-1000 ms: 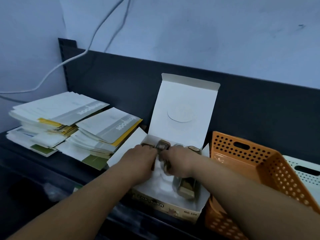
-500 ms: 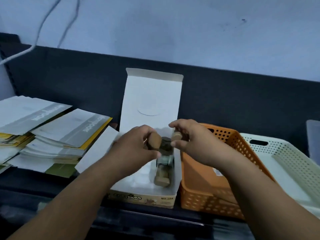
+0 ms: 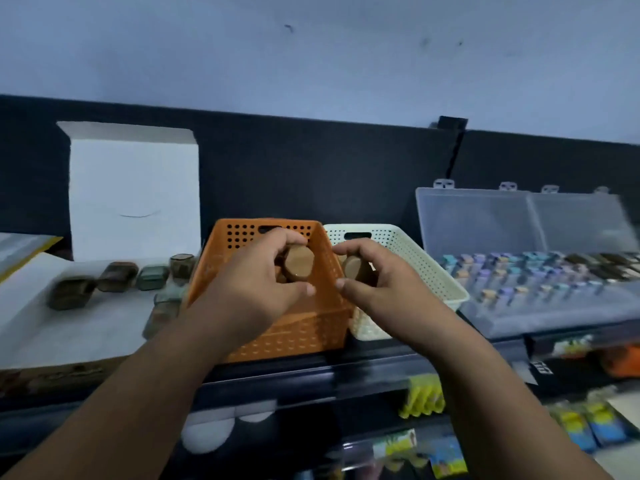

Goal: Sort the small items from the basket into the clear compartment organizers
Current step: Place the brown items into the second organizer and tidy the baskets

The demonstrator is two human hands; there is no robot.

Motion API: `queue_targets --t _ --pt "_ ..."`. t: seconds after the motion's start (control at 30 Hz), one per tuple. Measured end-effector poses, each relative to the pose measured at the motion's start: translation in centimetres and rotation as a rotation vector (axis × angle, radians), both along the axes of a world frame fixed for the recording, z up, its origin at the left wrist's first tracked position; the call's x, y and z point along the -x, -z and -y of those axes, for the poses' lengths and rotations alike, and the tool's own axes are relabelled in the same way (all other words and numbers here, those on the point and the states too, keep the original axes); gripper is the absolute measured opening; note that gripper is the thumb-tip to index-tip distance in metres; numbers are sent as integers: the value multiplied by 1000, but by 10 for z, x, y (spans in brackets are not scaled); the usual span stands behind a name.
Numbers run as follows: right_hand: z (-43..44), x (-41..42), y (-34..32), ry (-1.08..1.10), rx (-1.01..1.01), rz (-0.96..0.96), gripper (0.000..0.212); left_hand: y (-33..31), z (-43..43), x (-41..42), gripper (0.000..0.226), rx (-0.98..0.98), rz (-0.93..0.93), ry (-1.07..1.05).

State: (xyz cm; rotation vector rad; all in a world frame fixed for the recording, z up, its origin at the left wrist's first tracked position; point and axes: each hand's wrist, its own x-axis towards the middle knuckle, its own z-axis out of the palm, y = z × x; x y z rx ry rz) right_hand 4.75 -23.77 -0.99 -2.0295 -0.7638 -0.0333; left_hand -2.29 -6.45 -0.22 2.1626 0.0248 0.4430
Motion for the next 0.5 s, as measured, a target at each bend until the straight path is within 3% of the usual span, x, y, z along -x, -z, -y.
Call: queue_targets --t 0.17,0.5 --pt "110 9 0 101 53 11 42 4 106 -9 49 67 -23 88" --pt "307 34 -2 266 71 33 44 6 296 -19 54 21 57 267"
